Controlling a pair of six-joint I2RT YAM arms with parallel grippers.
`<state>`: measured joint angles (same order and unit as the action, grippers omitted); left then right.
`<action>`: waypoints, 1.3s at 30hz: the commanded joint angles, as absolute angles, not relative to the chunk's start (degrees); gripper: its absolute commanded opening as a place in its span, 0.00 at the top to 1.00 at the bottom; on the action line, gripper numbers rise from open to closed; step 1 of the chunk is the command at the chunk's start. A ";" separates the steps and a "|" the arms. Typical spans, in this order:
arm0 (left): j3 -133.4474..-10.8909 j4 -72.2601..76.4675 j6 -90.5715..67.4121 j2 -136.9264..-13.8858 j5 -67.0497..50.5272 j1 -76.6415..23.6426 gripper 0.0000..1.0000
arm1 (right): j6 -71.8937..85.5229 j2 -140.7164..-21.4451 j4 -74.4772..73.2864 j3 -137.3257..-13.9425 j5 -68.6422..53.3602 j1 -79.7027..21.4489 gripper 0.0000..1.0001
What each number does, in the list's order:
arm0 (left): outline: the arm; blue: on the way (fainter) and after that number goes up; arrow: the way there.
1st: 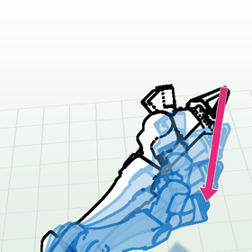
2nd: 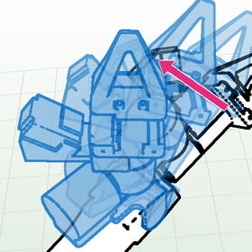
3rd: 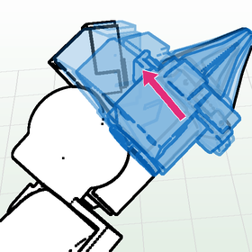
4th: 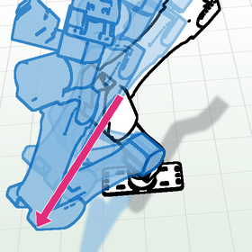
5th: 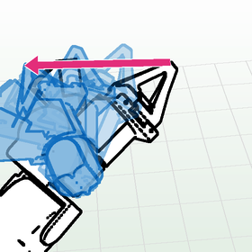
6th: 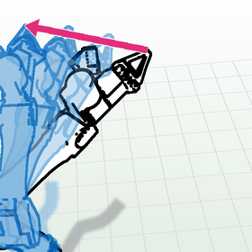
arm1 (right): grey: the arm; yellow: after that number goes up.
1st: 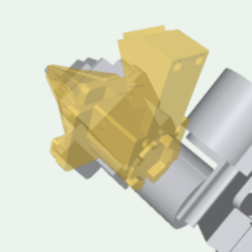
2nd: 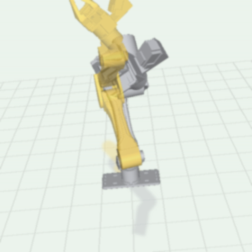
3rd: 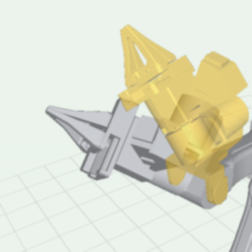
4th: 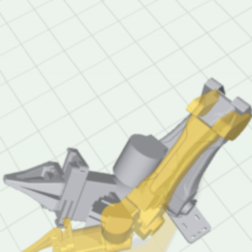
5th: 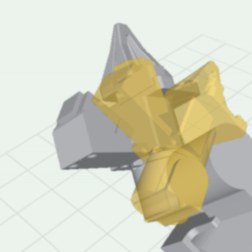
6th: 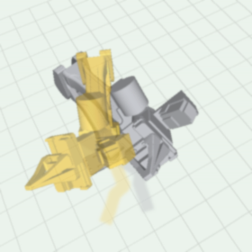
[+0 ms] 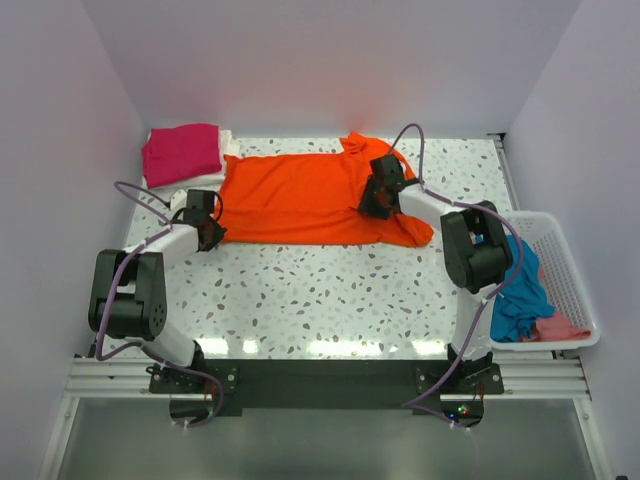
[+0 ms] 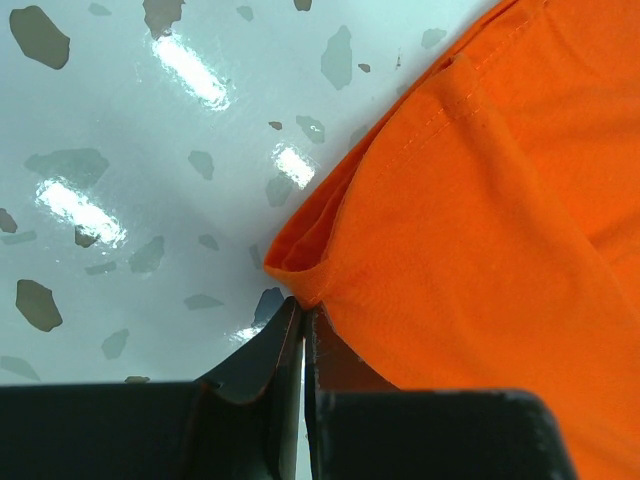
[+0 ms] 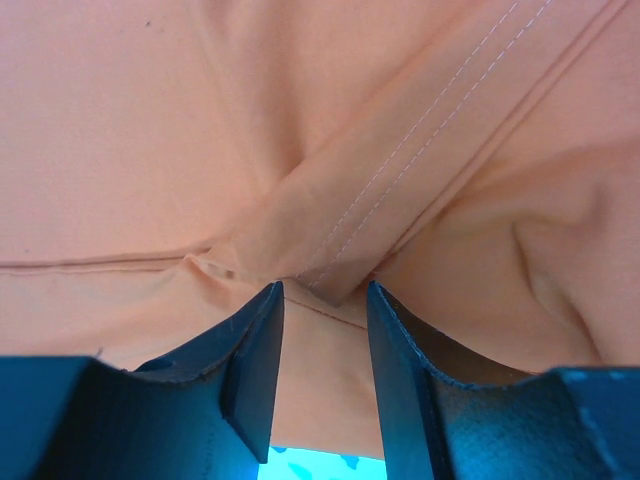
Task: Fold and stack the t-shirts
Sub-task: Fold the tshirt
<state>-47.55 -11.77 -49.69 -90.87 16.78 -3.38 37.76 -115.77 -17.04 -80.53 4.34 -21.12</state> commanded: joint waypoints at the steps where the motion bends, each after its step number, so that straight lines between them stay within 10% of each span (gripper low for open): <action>1: -49.40 -11.69 -48.08 -91.14 18.63 -2.64 1.00 | 38.93 -115.84 -13.89 -81.03 4.48 -21.53 0.59; 10: -49.39 -11.69 -47.90 -90.97 18.72 -2.64 1.00 | 37.97 -117.51 -15.03 -84.02 6.06 -21.53 0.90; 23: -49.40 -11.51 -47.29 -91.06 18.02 -2.64 1.00 | 28.75 -125.68 -20.65 -99.48 8.00 -22.06 0.96; 27: -49.57 -11.51 -47.11 -91.23 18.02 -2.64 1.00 | 26.64 -128.05 -20.04 -102.21 6.33 -22.06 0.92; 35: -50.01 -11.69 -47.11 -91.14 18.11 -2.64 1.00 | 25.14 -120.62 -25.74 -101.26 9.57 -21.97 0.40; 39: -50.36 -11.86 -47.11 -91.23 18.10 -2.64 1.00 | 26.45 -111.64 -28.21 -93.54 13.09 -21.10 0.38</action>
